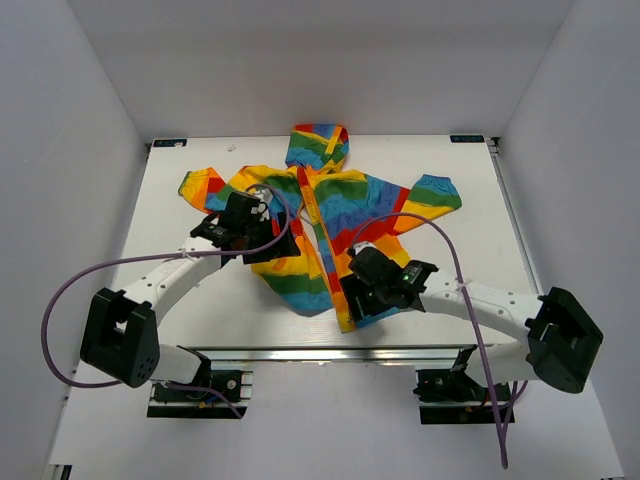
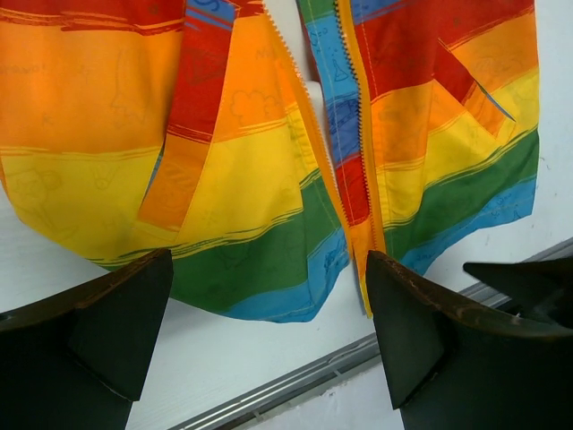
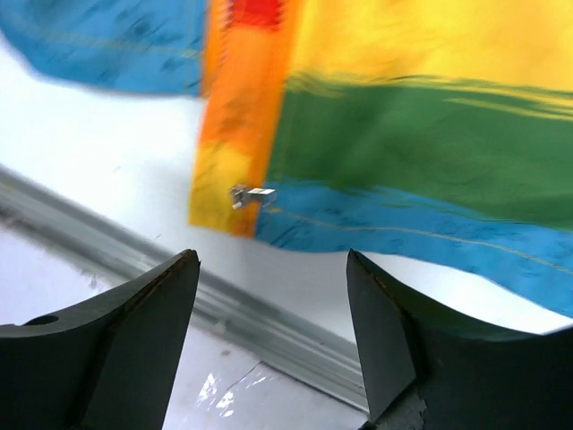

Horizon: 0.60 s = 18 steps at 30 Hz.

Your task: Zip up the jacket

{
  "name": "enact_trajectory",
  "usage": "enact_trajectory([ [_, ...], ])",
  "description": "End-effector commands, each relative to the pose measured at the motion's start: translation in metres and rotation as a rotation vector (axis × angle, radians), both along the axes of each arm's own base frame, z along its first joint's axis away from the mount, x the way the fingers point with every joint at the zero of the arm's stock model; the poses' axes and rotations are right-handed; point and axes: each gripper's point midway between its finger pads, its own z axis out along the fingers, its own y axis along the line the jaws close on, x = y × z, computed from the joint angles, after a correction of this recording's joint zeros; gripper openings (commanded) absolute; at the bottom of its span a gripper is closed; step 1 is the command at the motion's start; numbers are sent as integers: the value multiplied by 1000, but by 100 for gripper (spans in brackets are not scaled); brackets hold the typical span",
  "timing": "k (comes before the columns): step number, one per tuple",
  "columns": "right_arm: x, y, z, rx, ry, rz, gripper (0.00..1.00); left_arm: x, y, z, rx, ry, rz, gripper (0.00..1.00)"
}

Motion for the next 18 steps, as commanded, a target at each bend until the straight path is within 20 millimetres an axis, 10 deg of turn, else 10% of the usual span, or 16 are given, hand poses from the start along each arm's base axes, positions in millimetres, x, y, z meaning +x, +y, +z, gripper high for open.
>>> enact_trajectory([
  [1,21,-13,0,-57,-35,-75,72,6,-3,10,-17,-28,-2,98],
  [6,45,-16,-13,-24,-15,-140,67,3,-2,11,-13,-30,-1,98],
  [18,25,7,-56,33,138,-61,61,1,-1,9,-4,-25,3,98],
])
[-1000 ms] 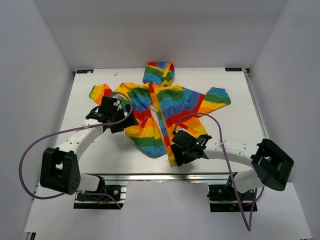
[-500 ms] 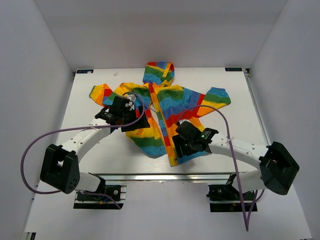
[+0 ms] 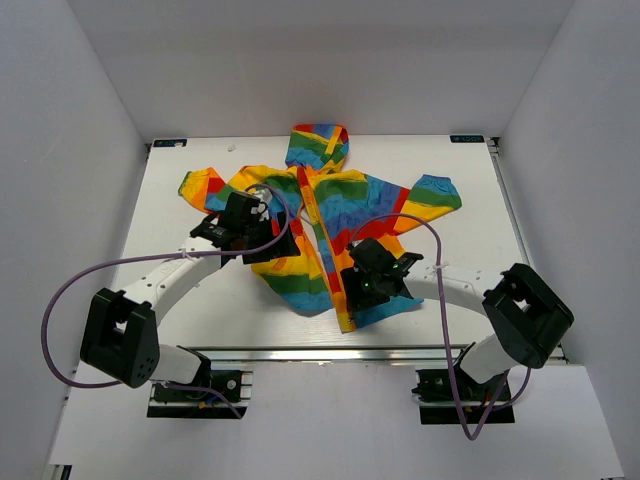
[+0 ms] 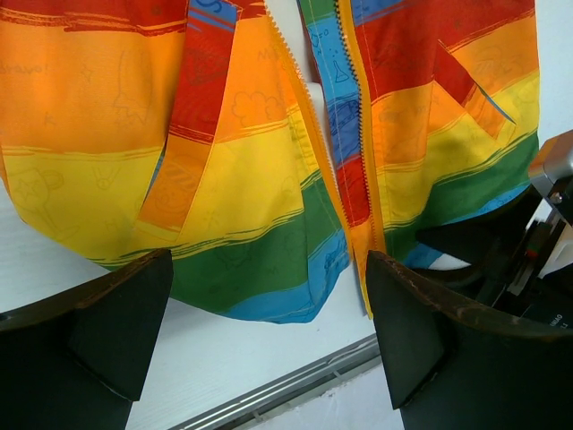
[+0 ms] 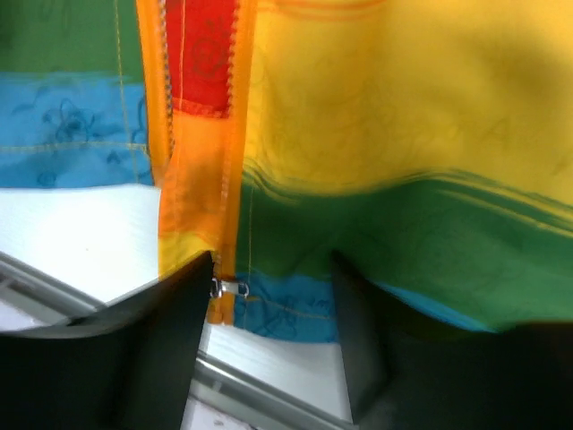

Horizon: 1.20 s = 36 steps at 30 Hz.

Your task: Zip up the jacket

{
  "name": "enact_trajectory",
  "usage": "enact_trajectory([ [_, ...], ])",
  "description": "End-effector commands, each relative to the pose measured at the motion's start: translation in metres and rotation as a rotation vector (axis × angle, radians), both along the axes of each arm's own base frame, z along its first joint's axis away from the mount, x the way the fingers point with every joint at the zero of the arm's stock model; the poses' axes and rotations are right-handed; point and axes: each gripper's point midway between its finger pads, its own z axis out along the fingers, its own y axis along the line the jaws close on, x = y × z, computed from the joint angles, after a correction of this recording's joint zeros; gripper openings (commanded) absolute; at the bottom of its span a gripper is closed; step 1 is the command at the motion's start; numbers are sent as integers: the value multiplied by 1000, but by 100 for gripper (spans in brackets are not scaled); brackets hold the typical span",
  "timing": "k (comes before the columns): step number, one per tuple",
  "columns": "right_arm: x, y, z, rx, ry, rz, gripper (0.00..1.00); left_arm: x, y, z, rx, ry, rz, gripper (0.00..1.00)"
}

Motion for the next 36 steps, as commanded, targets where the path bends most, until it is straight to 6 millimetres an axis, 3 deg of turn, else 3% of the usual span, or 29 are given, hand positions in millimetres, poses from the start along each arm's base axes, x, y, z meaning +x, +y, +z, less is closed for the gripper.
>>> enact_trajectory([
  [1,-5,-5,-17,-30,27,-12,54,2,0,11,-4,-34,3,98],
  [5,-5,-3,-23,-21,30,-32,32,2,0,13,-5,-39,2,98],
  [13,4,22,-4,90,5,-9,0,1,0,16,1,-46,-1,98],
  [16,10,24,9,105,-34,1,0,-2,0,21,-4,-55,-9,98],
  [18,13,29,28,151,-78,18,0,-5,-4,30,-32,-76,-42,98],
  [21,20,39,66,259,-176,41,0,-10,-16,43,-102,-125,-116,98],
  [26,31,49,126,450,-351,26,0,-39,-45,74,-291,-196,-306,98],
  [31,37,49,147,522,-415,-10,0,-60,-67,98,-454,-249,-418,96],
  [36,47,47,152,517,-434,-80,0,-82,-82,110,-551,-269,-498,90],
])
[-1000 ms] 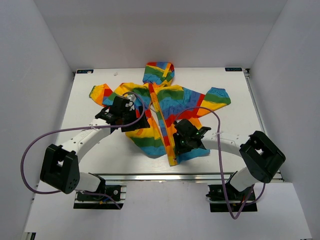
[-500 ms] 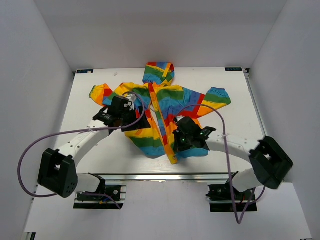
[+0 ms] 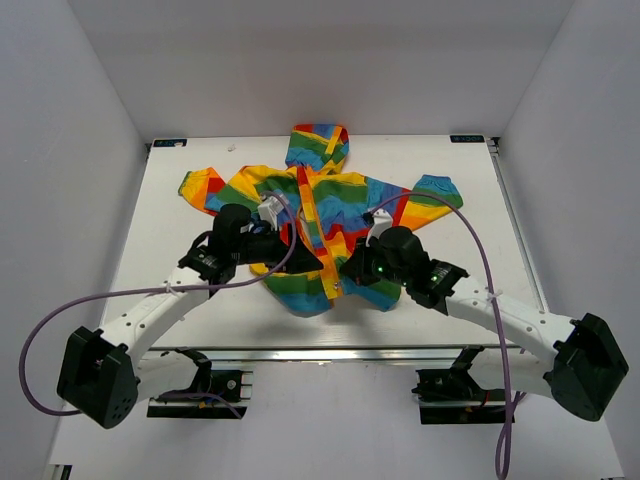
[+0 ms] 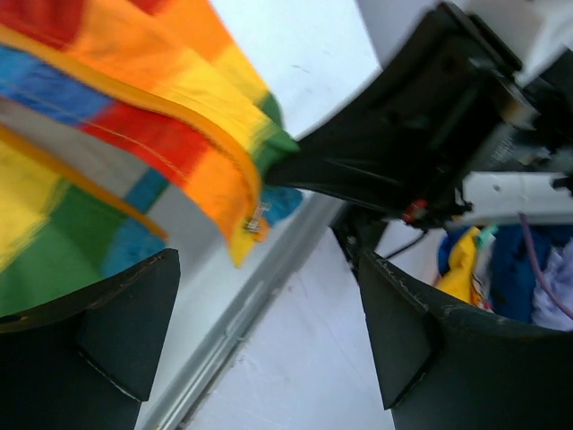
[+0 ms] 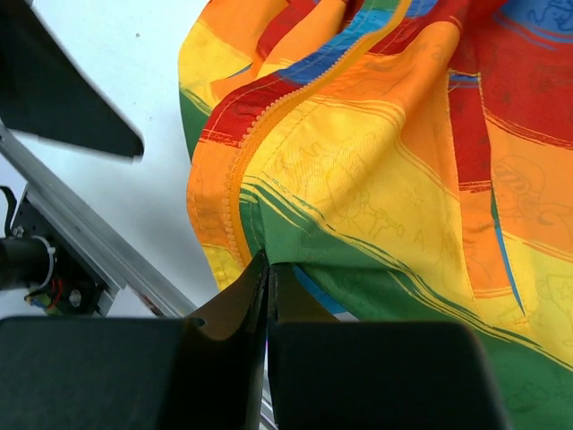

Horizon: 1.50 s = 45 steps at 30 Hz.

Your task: Zip up the jacket

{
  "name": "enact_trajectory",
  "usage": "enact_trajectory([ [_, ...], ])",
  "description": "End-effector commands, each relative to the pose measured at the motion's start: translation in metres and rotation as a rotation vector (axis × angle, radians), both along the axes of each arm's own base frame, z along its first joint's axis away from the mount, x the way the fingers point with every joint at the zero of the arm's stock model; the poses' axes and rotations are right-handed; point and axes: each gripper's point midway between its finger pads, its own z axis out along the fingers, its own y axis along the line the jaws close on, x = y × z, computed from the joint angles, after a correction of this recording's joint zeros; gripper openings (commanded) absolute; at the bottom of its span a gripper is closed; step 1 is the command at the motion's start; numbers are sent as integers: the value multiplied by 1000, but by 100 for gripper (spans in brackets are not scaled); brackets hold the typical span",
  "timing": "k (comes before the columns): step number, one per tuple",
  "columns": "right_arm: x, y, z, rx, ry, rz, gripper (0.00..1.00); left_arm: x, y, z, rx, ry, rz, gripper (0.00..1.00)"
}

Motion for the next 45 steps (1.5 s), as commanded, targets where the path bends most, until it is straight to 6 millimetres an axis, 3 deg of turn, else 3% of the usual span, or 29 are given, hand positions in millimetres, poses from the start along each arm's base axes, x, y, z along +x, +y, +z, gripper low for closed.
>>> enact_trajectory([
  [1,13,6,17,55,-44,-57,0,-20,-18,33,-129,-72,-107,90],
  [4,14,9,24,80,-47,-52,0,-29,-30,29,-137,-73,-146,90],
  [8,15,10,33,97,-63,-54,0,-32,-40,13,-104,-33,-163,82],
  [15,9,13,40,129,-57,-27,0,-30,-59,-3,-63,-24,-172,78],
  [19,8,13,46,158,-70,-29,0,-25,-66,-23,9,-15,-155,77],
  [25,4,12,51,178,-73,-18,0,-51,-82,-37,95,-33,-250,76],
  [29,4,13,49,172,-68,-16,0,-90,-91,-36,77,-99,-393,70],
  [31,2,12,49,168,-69,-5,0,-84,-84,-32,96,-122,-319,70],
  [33,0,11,49,168,-71,-1,0,-75,-69,-45,166,-89,-208,74],
  [34,-1,11,54,180,-83,5,0,-60,-61,-47,206,-111,-109,74],
  [37,-5,7,55,190,-104,15,0,-43,-48,-48,256,-106,32,77],
  [45,-12,6,54,221,-116,42,0,-16,-61,-26,162,-98,184,77],
])
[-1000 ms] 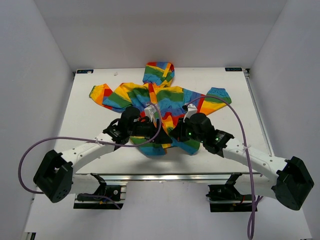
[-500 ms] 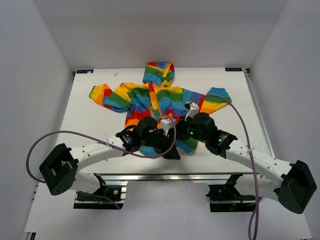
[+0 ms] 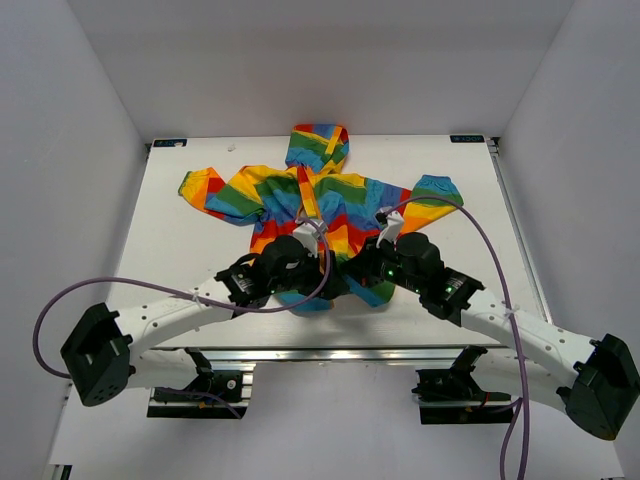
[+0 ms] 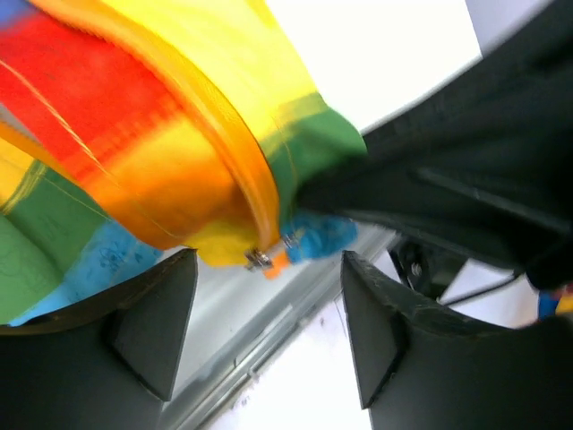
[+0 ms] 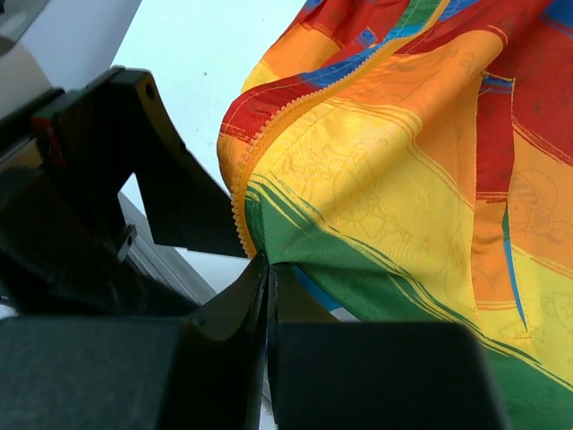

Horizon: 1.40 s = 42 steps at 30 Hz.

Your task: Zip up the jacket

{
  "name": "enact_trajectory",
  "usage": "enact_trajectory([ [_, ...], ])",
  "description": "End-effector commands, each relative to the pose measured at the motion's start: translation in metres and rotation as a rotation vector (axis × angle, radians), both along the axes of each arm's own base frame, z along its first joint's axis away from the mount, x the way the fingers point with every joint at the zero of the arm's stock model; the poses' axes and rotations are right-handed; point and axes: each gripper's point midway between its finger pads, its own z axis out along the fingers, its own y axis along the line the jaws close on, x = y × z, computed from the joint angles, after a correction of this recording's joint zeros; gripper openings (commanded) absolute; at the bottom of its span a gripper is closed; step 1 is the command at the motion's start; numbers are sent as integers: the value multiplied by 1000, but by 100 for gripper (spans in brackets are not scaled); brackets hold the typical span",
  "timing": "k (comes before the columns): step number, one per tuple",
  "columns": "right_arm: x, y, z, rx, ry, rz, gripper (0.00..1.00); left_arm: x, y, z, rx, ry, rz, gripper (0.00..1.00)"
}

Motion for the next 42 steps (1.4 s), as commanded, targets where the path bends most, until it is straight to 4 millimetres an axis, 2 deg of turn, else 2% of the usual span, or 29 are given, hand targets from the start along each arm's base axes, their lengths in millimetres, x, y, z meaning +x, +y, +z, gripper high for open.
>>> enact_trajectory([
  [1,-2,7,19,69,-57,35,0,21,-6,17,-53,-17,109,74],
  [6,-4,7,17,75,-52,39,0,24,-11,25,-119,-9,133,71],
  [8,-5,6,18,85,-56,38,0,23,-12,24,-126,-6,129,63],
  [10,-5,6,21,97,-66,35,0,24,-12,23,-125,0,134,51],
  [11,-5,6,22,100,-67,34,0,24,-13,22,-124,2,134,37],
  [12,-6,6,22,101,-68,36,0,24,-13,20,-116,10,134,29],
  [13,-6,5,23,101,-70,35,0,22,-10,15,-99,26,140,15],
  [15,-6,4,25,104,-76,29,0,20,-7,11,-84,39,145,8],
  [18,1,-2,30,99,-99,-19,0,7,-2,2,-67,66,102,4],
  [20,8,-8,36,86,-121,-59,0,-6,-4,-2,-66,59,9,7],
  [21,13,-11,38,80,-130,-88,0,-24,-8,-6,-72,93,-88,10],
  [22,14,-12,39,74,-128,-99,0,-34,-9,-9,-69,99,-152,13],
  [23,17,-12,46,79,-140,-110,0,-44,-11,-11,-78,115,-219,18],
  [24,20,-13,49,76,-146,-126,0,-64,-13,-14,-94,145,-331,28],
  [26,23,-12,53,73,-156,-130,0,-79,-12,-26,-79,180,-402,29],
  [27,24,-11,59,80,-164,-130,0,-87,-9,-34,-43,201,-423,34],
  [30,27,-10,65,75,-172,-133,0,-92,-2,-44,27,207,-424,41],
  [34,26,-11,62,60,-169,-131,0,-80,3,-38,51,148,-364,41],
  [36,26,-11,61,55,-166,-126,0,-72,5,-26,44,111,-318,45],
  [37,25,-12,59,49,-163,-125,0,-66,5,-18,36,93,-285,66],
  [38,25,-12,58,45,-161,-123,0,-52,11,-14,54,55,-199,74],
  [39,24,-12,57,45,-159,-118,0,-45,12,-9,50,51,-146,77],
  [40,22,-12,53,35,-151,-112,0,-38,11,2,39,29,-109,85],
  [42,19,-11,50,32,-144,-93,0,-23,15,13,38,-1,-22,85],
])
